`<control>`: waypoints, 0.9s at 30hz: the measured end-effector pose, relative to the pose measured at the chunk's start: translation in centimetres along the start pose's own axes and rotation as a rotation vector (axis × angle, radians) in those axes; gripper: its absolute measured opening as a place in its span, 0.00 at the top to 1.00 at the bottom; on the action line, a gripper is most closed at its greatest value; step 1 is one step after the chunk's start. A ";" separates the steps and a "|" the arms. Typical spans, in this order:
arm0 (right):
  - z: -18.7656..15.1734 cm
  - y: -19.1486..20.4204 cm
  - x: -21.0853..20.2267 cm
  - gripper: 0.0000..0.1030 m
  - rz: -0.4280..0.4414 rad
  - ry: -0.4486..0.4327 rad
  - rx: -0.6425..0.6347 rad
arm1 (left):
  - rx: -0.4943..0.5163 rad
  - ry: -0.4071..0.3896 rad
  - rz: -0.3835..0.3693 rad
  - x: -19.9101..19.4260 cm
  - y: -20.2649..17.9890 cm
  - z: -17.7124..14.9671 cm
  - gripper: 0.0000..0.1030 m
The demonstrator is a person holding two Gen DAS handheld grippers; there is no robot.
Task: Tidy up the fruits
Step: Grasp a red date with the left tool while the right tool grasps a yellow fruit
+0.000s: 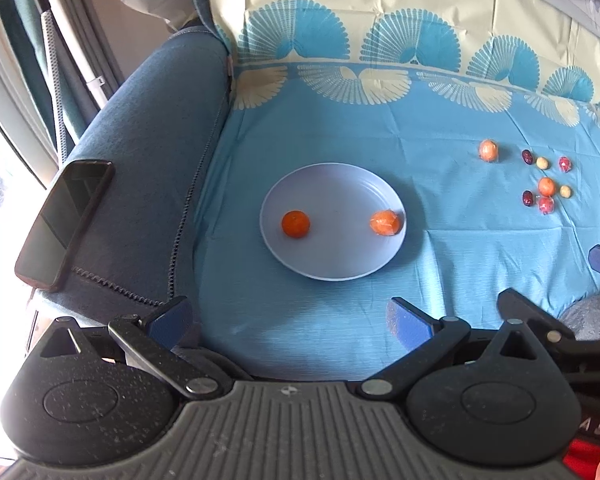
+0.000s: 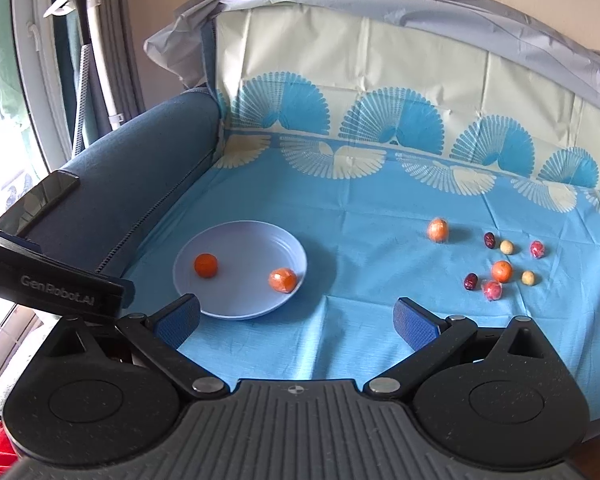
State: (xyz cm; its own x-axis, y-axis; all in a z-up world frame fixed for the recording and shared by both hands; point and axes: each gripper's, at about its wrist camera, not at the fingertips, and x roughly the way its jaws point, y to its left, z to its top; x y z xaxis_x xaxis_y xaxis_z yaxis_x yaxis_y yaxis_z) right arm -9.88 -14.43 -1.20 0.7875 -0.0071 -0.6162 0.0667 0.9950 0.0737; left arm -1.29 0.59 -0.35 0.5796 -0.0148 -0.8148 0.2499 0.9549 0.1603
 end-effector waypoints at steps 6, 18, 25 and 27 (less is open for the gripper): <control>0.2 -5.5 0.9 0.01 -0.107 -0.023 0.086 | 0.062 -0.002 -0.044 1.2 -3.8 2.1 0.00; -0.8 -23.3 7.5 0.01 -0.388 -0.031 0.276 | 0.194 0.028 -0.292 10.4 -19.4 9.1 0.00; -2.3 -33.0 17.8 0.03 -0.373 0.087 0.311 | 0.350 0.072 -0.310 18.9 -29.5 11.9 0.00; -2.8 -34.3 20.2 0.04 -0.336 0.125 0.318 | 0.417 0.084 -0.299 20.9 -31.7 11.6 0.00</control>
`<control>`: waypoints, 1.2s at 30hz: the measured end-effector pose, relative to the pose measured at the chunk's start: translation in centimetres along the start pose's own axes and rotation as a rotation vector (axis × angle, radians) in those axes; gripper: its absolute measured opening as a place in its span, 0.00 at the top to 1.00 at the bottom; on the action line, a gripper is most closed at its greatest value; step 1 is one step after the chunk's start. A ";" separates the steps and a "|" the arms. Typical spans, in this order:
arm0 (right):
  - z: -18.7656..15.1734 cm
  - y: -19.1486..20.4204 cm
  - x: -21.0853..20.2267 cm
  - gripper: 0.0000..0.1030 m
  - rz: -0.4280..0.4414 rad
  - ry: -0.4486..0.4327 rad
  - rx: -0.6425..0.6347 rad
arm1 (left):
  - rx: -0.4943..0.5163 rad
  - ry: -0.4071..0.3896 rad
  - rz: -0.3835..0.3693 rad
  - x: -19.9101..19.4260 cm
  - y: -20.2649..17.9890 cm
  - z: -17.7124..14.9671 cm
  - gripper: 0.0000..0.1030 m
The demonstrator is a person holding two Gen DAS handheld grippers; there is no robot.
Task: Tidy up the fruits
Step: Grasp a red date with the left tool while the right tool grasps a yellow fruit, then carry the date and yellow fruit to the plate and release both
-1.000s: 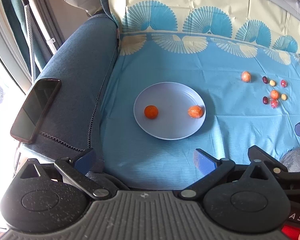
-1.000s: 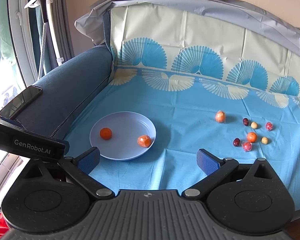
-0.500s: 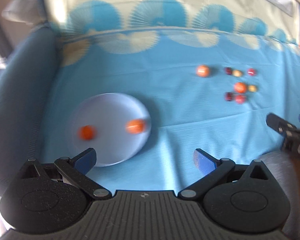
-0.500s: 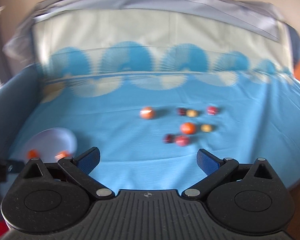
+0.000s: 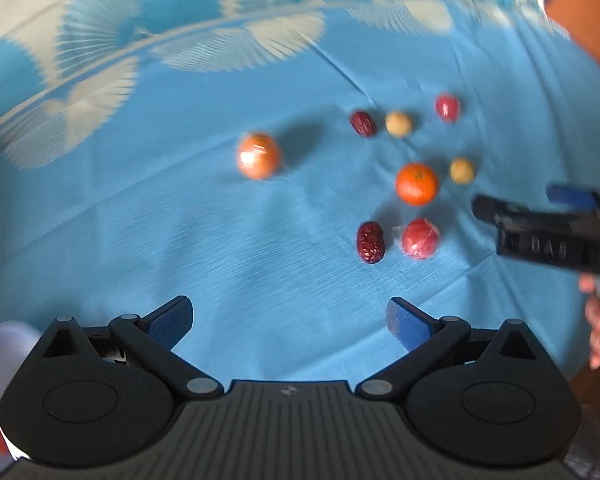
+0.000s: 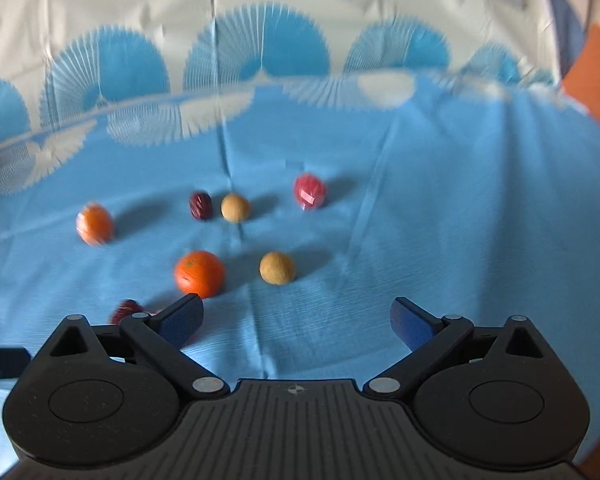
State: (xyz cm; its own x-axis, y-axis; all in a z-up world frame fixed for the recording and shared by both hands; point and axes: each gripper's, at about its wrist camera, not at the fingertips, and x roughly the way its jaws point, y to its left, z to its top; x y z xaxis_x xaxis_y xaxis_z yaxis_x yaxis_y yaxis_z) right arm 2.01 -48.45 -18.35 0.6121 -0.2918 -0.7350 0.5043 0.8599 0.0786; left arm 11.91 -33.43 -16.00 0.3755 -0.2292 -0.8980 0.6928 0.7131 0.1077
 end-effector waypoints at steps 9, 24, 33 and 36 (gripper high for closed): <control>0.8 0.6 5.8 0.04 0.003 0.019 -0.093 | 0.046 -0.001 -0.043 5.9 -1.6 1.8 0.01; 1.6 0.0 0.0 0.74 -0.050 -0.100 -0.030 | -0.013 -0.110 -0.066 -1.8 1.8 0.1 0.79; 0.3 4.3 -14.6 0.73 0.116 -0.264 -0.058 | -0.180 -0.186 0.042 -14.9 8.1 -7.1 0.79; -1.6 7.5 -18.3 0.73 0.204 -0.249 -0.108 | -0.227 -0.198 0.102 -18.4 9.9 -9.9 0.79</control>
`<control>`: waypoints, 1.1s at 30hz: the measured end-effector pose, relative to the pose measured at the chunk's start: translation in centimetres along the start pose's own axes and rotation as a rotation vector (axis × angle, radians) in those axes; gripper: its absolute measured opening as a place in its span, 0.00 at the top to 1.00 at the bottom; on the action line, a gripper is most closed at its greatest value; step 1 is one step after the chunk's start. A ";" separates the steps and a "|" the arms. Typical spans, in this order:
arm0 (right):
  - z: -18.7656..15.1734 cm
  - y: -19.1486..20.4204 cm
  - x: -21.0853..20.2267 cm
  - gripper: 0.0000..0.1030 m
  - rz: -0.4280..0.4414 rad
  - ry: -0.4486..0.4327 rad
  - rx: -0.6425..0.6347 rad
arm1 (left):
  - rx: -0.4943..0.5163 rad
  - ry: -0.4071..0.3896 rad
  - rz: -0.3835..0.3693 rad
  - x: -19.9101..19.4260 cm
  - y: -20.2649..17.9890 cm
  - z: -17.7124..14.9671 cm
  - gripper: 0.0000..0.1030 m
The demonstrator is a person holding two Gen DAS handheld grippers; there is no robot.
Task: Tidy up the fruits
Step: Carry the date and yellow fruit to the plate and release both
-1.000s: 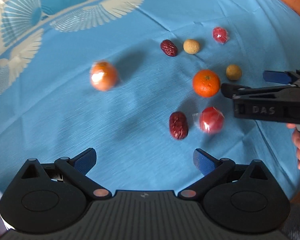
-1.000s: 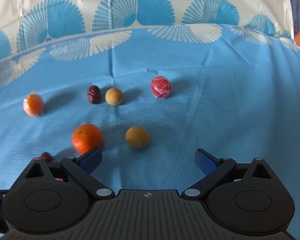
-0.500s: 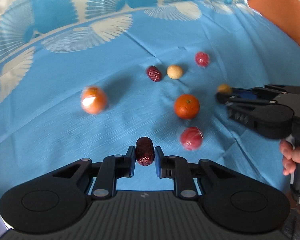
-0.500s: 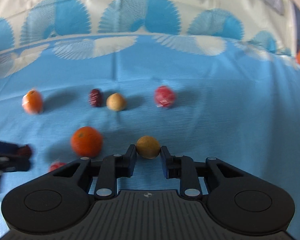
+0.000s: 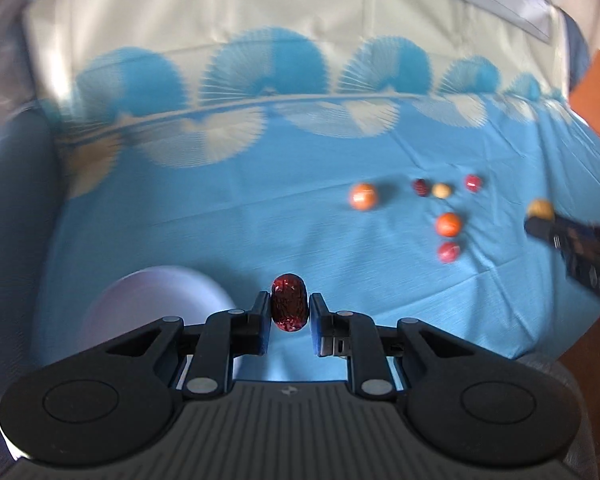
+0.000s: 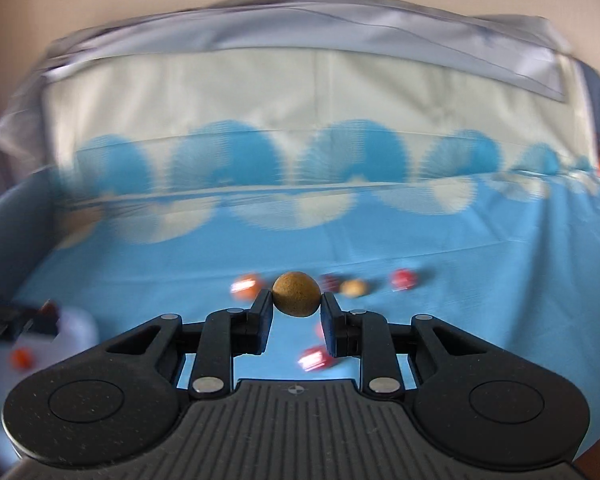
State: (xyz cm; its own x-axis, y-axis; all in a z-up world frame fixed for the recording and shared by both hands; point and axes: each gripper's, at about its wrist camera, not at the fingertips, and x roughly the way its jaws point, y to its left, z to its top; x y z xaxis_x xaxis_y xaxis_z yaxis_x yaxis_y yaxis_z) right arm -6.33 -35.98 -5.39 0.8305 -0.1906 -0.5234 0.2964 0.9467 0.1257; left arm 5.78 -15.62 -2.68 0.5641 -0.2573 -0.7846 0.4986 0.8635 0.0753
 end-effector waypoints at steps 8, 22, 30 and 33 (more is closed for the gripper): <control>-1.8 10.6 -7.3 0.73 0.231 0.038 -0.102 | -0.146 -0.001 0.067 -7.2 5.9 -5.2 0.79; -3.8 19.2 -12.6 0.73 0.326 0.079 -0.255 | -0.283 -0.072 0.063 -13.0 11.8 -11.2 0.79; -4.0 20.3 -13.3 0.73 0.308 0.075 -0.293 | -0.306 -0.099 0.051 -14.0 12.9 -12.1 0.79; -3.9 20.3 -13.3 0.73 0.306 0.074 -0.293 | -0.314 -0.102 0.049 -14.0 13.2 -12.2 0.79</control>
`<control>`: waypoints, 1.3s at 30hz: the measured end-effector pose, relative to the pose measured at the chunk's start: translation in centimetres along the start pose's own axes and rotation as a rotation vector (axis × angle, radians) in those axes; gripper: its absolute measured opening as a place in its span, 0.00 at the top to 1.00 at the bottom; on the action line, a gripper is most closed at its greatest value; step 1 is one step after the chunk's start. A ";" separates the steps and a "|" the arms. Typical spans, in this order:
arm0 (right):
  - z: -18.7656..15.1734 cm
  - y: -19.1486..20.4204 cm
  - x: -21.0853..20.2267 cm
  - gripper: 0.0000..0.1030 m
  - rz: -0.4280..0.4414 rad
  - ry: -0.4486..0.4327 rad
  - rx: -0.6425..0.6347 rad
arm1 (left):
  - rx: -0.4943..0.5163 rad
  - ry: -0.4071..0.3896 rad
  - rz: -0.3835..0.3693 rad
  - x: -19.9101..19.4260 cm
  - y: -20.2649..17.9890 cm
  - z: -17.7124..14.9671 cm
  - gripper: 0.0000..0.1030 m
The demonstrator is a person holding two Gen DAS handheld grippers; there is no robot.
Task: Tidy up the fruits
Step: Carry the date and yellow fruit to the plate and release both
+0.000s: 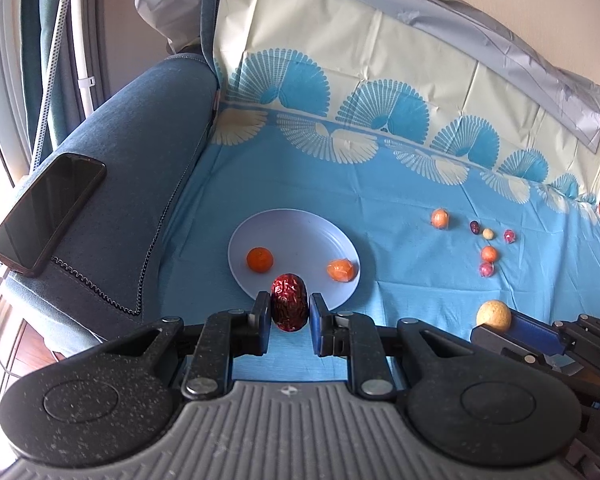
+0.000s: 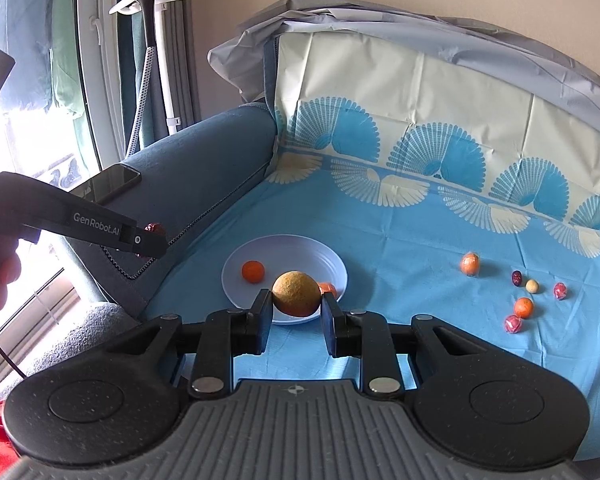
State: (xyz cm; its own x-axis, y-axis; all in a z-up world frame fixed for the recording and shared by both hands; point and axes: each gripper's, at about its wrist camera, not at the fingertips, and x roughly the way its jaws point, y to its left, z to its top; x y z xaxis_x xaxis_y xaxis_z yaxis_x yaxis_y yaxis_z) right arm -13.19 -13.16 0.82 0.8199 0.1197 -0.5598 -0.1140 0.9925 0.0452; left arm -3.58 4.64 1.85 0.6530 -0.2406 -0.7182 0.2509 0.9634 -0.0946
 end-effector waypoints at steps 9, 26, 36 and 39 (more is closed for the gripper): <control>0.1 0.0 0.1 0.73 -0.002 0.004 0.001 | -0.001 0.003 0.001 0.2 0.2 0.3 0.79; 0.3 -0.4 1.6 0.73 -0.006 0.033 0.024 | -0.008 0.017 0.010 1.4 0.1 0.9 0.79; 0.8 -0.8 3.9 0.73 -0.021 0.050 0.025 | -0.004 0.043 0.020 3.8 0.3 1.8 0.79; 1.2 -1.0 5.1 0.73 -0.018 0.055 0.023 | 0.000 0.053 0.026 5.1 0.3 2.4 0.79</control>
State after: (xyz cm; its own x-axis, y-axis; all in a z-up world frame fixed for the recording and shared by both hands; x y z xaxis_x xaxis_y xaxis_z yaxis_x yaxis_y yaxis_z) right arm -8.24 -13.54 -1.06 0.7898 0.1007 -0.6050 -0.0859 0.9949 0.0535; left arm 1.52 3.40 -0.16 0.6208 -0.2089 -0.7556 0.2340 0.9693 -0.0758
